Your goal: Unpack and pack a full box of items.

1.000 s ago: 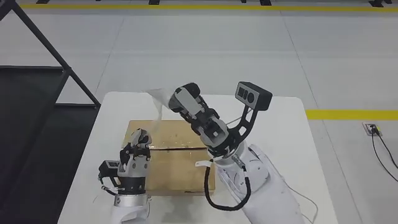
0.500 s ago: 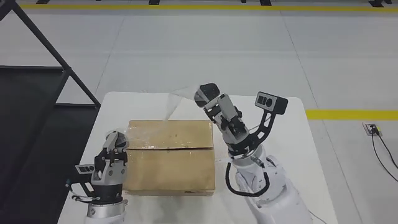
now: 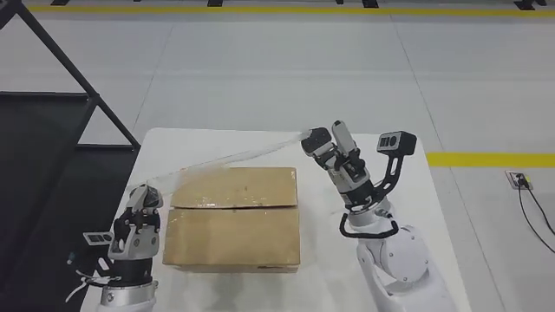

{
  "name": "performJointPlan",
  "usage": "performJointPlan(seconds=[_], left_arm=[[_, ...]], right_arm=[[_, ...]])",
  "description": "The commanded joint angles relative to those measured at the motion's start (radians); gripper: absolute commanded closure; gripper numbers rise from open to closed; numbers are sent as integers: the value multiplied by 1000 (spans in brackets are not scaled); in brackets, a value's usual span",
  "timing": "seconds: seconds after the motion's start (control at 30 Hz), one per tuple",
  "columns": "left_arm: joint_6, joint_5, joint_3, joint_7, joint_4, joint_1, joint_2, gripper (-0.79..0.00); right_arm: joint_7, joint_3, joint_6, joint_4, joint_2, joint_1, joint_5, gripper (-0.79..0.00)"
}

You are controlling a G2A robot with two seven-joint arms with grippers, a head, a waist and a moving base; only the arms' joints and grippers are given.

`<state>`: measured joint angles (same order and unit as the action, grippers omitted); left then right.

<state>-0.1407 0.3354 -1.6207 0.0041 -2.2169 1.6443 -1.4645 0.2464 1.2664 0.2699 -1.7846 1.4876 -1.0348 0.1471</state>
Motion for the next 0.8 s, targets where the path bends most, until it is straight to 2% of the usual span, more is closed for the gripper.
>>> performJointPlan(seconds=[0.0,0.13,0.4,0.57,0.77], left_arm=[[5,-6,1,-3,1,0,1,0],[15,-15,-2,-11,-1,0,3,0],[68,-17,-29,-47,-25,26,10,0],[77,1,-55,-24,-34,42,11,0],[98,74,-48,19,-52,53,7,0]], right_arm=[[-4,7,-18,-3,-1,-4,3,-785],[-18,29,-81,-11,-4,-12,9,-785],[-32,43,-84,-13,-6,-17,3,-785],[-32,43,-84,-13,-6,-17,3,-785],[-14,30,-115,-1,-6,-12,10,-785]])
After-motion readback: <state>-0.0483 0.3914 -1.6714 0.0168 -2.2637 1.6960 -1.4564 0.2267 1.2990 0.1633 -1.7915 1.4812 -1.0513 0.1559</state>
